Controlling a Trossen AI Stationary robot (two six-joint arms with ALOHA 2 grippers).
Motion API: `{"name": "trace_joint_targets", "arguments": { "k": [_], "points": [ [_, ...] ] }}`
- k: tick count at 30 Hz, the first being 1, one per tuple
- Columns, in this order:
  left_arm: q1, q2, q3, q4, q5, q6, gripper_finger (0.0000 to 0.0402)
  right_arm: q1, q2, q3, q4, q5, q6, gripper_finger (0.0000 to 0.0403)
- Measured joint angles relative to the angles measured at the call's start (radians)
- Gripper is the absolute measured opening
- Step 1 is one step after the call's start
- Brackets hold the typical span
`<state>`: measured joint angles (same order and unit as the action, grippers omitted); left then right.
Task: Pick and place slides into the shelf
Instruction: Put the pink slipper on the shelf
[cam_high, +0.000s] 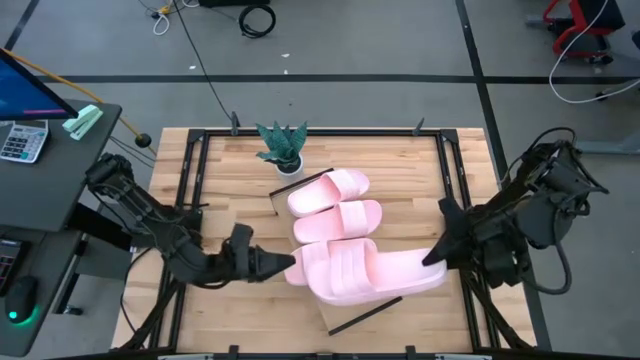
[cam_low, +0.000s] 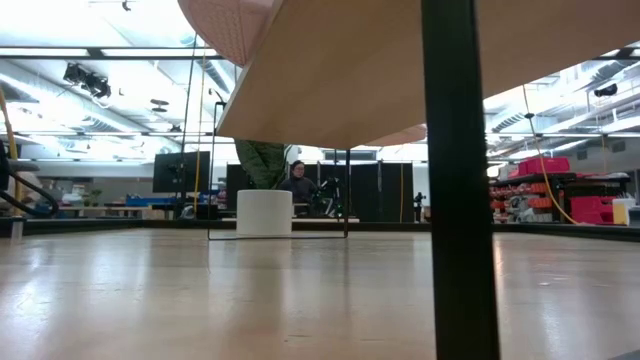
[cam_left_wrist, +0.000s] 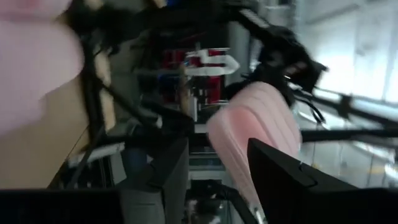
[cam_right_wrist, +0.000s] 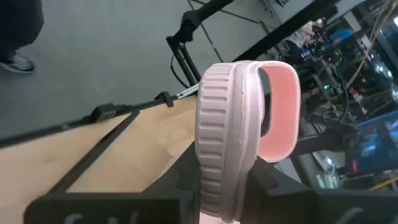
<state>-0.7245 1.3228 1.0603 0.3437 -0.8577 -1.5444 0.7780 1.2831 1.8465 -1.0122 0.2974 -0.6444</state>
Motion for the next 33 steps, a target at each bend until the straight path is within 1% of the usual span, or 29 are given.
{"name": "trace_joint_targets", "arguments": {
  "k": [2, 5, 9, 16, 19, 20, 22, 24, 25, 29, 33],
  "points": [
    [0.004, 0.001, 0.000, -0.033, 0.002, -0.083, 0.0173, 0.000, 0.001, 0.000, -0.008, 0.000, -0.021, 0.0064],
    [0.017, 0.000, 0.000, -0.010, 0.012, -0.094, 0.0177, -0.005, 0.005, 0.000, -0.032, 0.011, -0.045, 0.0064],
    [0.041, -0.001, 0.000, -0.008, 0.088, -0.095, 0.0177, -0.012, 0.020, 0.000, -0.045, 0.026, -0.068, 0.0064],
    [0.094, -0.001, 0.000, -0.013, 0.246, -0.128, 0.0173, -0.054, 0.060, 0.000, -0.045, 0.019, -0.123, 0.0064],
    [0.100, -0.001, 0.000, -0.013, 0.267, -0.117, 0.0177, -0.068, 0.071, 0.001, -0.044, 0.011, -0.123, 0.0064],
    [0.103, -0.001, 0.000, -0.018, 0.271, -0.081, 0.0178, -0.069, 0.072, 0.001, -0.045, 0.010, -0.123, 0.0064],
    [0.105, -0.001, 0.000, -0.024, 0.275, 0.044, 0.0177, -0.069, 0.070, 0.001, -0.045, 0.016, -0.119, 0.0064],
    [0.104, -0.003, 0.000, -0.023, 0.262, 0.240, 0.0172, -0.069, 0.061, 0.001, -0.046, 0.020, -0.106, 0.0064],
    [0.102, -0.006, 0.000, -0.023, 0.247, 0.363, 0.0170, -0.070, 0.053, 0.001, -0.045, 0.024, -0.084, 0.0064],
    [0.077, -0.016, 0.005, 0.024, 0.138, 0.950, 0.0155, -0.072, 0.019, 0.001, -0.038, 0.036, 0.038, 0.0064],
    [0.039, -0.005, 0.068, 0.011, -0.009, 1.552, 0.0136, -0.072, -0.010, 0.001, -0.040, 0.036, 0.165, 0.0064]
  ]
}}
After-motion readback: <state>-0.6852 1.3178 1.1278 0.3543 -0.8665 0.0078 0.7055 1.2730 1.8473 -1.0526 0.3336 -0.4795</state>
